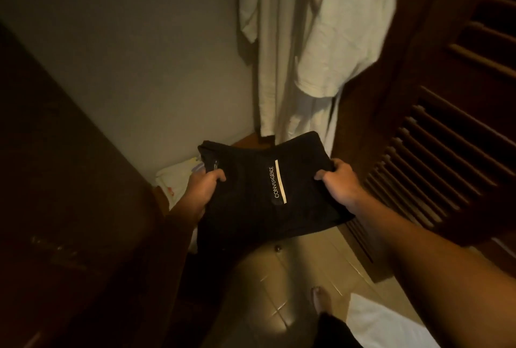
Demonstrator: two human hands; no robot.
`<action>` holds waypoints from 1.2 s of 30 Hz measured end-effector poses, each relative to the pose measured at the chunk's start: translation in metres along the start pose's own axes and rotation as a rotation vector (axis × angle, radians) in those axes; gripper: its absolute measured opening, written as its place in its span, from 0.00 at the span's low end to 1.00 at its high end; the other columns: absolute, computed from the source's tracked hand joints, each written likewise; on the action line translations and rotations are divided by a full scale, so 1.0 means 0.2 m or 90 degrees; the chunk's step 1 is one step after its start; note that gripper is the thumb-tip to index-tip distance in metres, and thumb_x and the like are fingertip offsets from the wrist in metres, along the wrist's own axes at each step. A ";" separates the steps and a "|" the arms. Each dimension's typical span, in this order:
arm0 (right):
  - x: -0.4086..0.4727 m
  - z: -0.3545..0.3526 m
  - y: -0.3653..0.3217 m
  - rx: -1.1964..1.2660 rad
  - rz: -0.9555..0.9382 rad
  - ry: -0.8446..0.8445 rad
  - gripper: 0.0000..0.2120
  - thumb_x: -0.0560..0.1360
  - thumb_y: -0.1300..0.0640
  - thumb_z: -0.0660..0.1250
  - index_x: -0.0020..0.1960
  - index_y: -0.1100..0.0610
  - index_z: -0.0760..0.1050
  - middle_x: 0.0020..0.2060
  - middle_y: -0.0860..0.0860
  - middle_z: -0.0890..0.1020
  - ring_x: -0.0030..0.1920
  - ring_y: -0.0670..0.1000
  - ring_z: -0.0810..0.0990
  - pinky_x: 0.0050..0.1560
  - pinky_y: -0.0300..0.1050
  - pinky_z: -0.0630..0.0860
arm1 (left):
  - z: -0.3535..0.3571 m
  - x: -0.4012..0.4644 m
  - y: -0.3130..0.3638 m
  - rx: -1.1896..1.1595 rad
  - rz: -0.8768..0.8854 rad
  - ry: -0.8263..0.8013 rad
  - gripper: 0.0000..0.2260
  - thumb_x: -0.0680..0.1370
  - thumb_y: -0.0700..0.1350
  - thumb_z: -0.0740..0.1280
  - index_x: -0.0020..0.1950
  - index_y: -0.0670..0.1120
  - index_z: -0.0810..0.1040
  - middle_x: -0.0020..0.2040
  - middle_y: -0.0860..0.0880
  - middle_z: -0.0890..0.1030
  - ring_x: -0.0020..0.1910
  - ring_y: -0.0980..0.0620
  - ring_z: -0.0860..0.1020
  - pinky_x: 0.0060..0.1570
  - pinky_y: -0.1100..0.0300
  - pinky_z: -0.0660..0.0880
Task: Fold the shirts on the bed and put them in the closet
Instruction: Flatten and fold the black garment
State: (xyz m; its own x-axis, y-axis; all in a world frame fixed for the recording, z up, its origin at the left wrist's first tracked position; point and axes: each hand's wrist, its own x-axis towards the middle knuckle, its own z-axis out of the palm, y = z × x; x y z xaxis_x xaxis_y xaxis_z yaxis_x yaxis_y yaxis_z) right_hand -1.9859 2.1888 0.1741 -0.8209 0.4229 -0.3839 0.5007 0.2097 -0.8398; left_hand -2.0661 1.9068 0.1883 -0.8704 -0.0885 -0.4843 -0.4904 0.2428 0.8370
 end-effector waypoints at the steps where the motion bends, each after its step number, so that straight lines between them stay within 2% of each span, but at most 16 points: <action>1: 0.08 0.01 -0.03 -0.010 -0.012 -0.018 0.19 0.76 0.56 0.70 0.66 0.53 0.72 0.56 0.52 0.81 0.55 0.55 0.80 0.57 0.52 0.77 | 0.00 0.04 0.00 -0.001 0.000 0.014 0.12 0.73 0.37 0.68 0.56 0.41 0.80 0.47 0.44 0.82 0.46 0.45 0.80 0.42 0.56 0.75; 2: 0.16 0.03 -0.06 -0.023 -0.026 -0.040 0.19 0.76 0.56 0.70 0.66 0.53 0.73 0.56 0.53 0.81 0.56 0.55 0.80 0.59 0.53 0.77 | 0.00 0.09 0.00 0.000 -0.002 0.042 0.08 0.74 0.36 0.67 0.53 0.41 0.80 0.45 0.46 0.81 0.42 0.47 0.78 0.37 0.58 0.72; 4: 0.32 0.08 -0.09 -0.050 -0.059 -0.068 0.17 0.76 0.56 0.71 0.64 0.53 0.73 0.55 0.53 0.81 0.56 0.57 0.80 0.60 0.55 0.77 | 0.01 0.19 -0.03 -0.010 -0.004 0.090 0.03 0.75 0.35 0.68 0.45 0.42 0.78 0.42 0.47 0.78 0.39 0.50 0.76 0.35 0.59 0.70; 6: 0.46 0.16 -0.08 -0.065 -0.083 -0.091 0.16 0.77 0.57 0.71 0.63 0.53 0.74 0.55 0.53 0.81 0.55 0.56 0.80 0.58 0.52 0.77 | 0.01 0.29 -0.11 -0.026 -0.007 0.117 0.03 0.76 0.37 0.69 0.47 0.42 0.77 0.43 0.47 0.78 0.43 0.47 0.77 0.42 0.56 0.75; 8: 0.60 0.26 -0.04 -0.075 -0.105 -0.104 0.17 0.77 0.58 0.71 0.65 0.55 0.74 0.54 0.53 0.81 0.53 0.54 0.80 0.54 0.48 0.76 | -0.01 0.41 -0.23 -0.048 -0.011 0.131 0.10 0.75 0.39 0.72 0.55 0.40 0.79 0.50 0.43 0.81 0.51 0.43 0.80 0.56 0.48 0.78; 9: 0.67 0.32 0.00 -0.082 -0.115 -0.114 0.19 0.77 0.58 0.71 0.66 0.56 0.74 0.55 0.52 0.81 0.54 0.54 0.79 0.55 0.48 0.75 | -0.02 0.47 -0.30 -0.057 -0.013 0.136 0.13 0.74 0.40 0.72 0.58 0.41 0.80 0.53 0.42 0.82 0.53 0.41 0.81 0.60 0.44 0.78; 11: 0.83 0.48 0.11 -0.095 -0.141 -0.135 0.22 0.77 0.57 0.72 0.69 0.57 0.73 0.56 0.51 0.81 0.56 0.54 0.80 0.58 0.48 0.76 | -0.03 0.63 -0.47 -0.072 -0.005 0.156 0.14 0.75 0.39 0.72 0.60 0.42 0.80 0.55 0.41 0.83 0.54 0.40 0.82 0.62 0.42 0.78; 13: 0.99 0.64 0.24 -0.096 -0.165 -0.145 0.24 0.76 0.56 0.73 0.71 0.57 0.72 0.57 0.51 0.81 0.59 0.56 0.80 0.60 0.49 0.76 | -0.02 0.76 -0.62 -0.089 0.004 0.181 0.14 0.76 0.38 0.71 0.61 0.43 0.80 0.54 0.41 0.83 0.53 0.41 0.82 0.59 0.45 0.79; 15: 1.13 0.80 0.36 -0.099 -0.180 -0.159 0.25 0.76 0.56 0.73 0.71 0.57 0.71 0.56 0.52 0.80 0.60 0.57 0.80 0.58 0.47 0.75 | 0.00 0.89 -0.78 -0.107 0.020 0.212 0.14 0.77 0.35 0.70 0.62 0.42 0.81 0.52 0.42 0.84 0.48 0.45 0.83 0.47 0.54 0.82; 17: 1.26 0.93 0.48 -0.088 -0.192 -0.174 0.24 0.76 0.56 0.74 0.70 0.57 0.73 0.57 0.53 0.80 0.58 0.57 0.80 0.61 0.51 0.77 | 0.02 0.99 -0.91 -0.118 0.036 0.227 0.13 0.78 0.34 0.68 0.61 0.44 0.80 0.49 0.46 0.83 0.43 0.50 0.82 0.34 0.64 0.78; 19: 1.40 1.06 0.62 -0.078 -0.217 -0.183 0.21 0.74 0.56 0.75 0.65 0.54 0.75 0.55 0.52 0.82 0.56 0.57 0.81 0.62 0.57 0.78 | 0.02 1.13 -1.05 -0.126 0.054 0.242 0.15 0.78 0.34 0.68 0.64 0.43 0.79 0.50 0.46 0.83 0.42 0.52 0.81 0.31 0.66 0.76; 23: 1.60 1.26 0.84 -0.048 -0.246 -0.195 0.14 0.75 0.57 0.72 0.59 0.51 0.76 0.51 0.49 0.80 0.55 0.54 0.80 0.62 0.57 0.77 | 0.06 1.37 -1.31 -0.136 0.084 0.261 0.19 0.79 0.35 0.68 0.70 0.44 0.76 0.58 0.42 0.82 0.49 0.48 0.82 0.40 0.60 0.78; 25: 1.65 1.32 0.90 -0.031 -0.260 -0.205 0.12 0.76 0.58 0.70 0.58 0.50 0.75 0.50 0.49 0.80 0.53 0.53 0.80 0.61 0.55 0.77 | 0.08 1.44 -1.41 -0.143 0.104 0.278 0.18 0.80 0.35 0.68 0.70 0.44 0.76 0.57 0.42 0.82 0.51 0.45 0.82 0.43 0.57 0.78; 29: 1.73 1.41 0.93 -0.011 -0.300 -0.213 0.12 0.77 0.60 0.68 0.59 0.51 0.73 0.45 0.45 0.78 0.45 0.47 0.77 0.52 0.48 0.75 | 0.05 1.55 -1.49 -0.144 0.140 0.317 0.15 0.80 0.36 0.69 0.67 0.43 0.79 0.54 0.42 0.83 0.48 0.46 0.83 0.42 0.56 0.79; 36: 1.83 1.55 0.68 0.006 -0.353 -0.184 0.17 0.77 0.62 0.68 0.66 0.56 0.75 0.55 0.53 0.81 0.53 0.54 0.80 0.59 0.55 0.79 | -0.14 1.73 -1.31 -0.134 0.200 0.352 0.12 0.80 0.38 0.69 0.64 0.45 0.79 0.54 0.44 0.83 0.50 0.47 0.83 0.49 0.54 0.80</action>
State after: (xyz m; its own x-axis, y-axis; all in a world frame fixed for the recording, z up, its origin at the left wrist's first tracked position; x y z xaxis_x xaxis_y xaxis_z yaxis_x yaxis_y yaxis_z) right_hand -2.3030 2.0984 -0.1987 -0.9997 -0.0026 0.0234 -0.0230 0.3211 -0.9468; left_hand -2.2396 1.7855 -0.1915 -0.8397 -0.5404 -0.0540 -0.1593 0.1499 0.9758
